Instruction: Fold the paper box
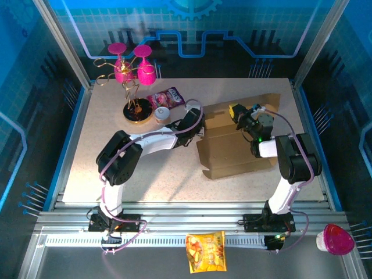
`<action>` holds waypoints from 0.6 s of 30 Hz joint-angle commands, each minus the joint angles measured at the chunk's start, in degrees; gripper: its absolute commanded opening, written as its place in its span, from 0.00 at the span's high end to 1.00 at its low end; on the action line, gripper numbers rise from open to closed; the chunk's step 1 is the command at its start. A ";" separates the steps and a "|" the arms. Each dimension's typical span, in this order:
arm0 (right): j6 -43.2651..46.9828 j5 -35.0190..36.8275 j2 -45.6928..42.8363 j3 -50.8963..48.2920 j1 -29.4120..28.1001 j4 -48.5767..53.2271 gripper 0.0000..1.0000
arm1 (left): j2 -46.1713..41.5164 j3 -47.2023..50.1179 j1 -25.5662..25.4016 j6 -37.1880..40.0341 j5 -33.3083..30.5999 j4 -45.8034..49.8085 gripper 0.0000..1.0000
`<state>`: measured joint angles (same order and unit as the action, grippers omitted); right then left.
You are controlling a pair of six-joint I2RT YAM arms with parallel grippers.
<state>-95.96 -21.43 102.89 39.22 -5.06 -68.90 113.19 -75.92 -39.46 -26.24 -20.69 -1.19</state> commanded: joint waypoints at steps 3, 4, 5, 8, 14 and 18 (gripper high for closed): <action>-0.62 -4.94 0.87 1.10 0.06 0.00 1.00 | 4.06 -2.58 -0.32 -2.66 -1.63 4.12 0.81; -0.63 -4.97 1.03 1.14 0.05 -0.13 1.00 | 4.59 -3.25 -0.28 -2.84 -1.81 4.74 0.76; -0.72 -4.81 1.17 1.03 0.11 -0.18 1.00 | 4.95 -3.56 -0.39 -2.98 -1.87 5.03 0.74; -0.80 -4.63 1.32 1.03 0.08 -0.19 1.00 | 6.26 -5.09 -0.39 -3.29 -1.93 6.01 0.71; -1.19 -4.30 1.49 1.71 0.18 -0.09 1.00 | 9.41 -8.95 -0.42 -3.82 -3.35 9.95 0.66; -1.62 -4.02 1.75 2.48 0.22 0.09 1.00 | 10.96 -10.62 -0.29 -3.77 -4.05 11.26 0.72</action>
<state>-96.86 -21.15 103.74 40.53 -4.73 -68.05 120.51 -85.38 -39.92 -29.06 -24.08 4.93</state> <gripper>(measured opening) 0.059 0.284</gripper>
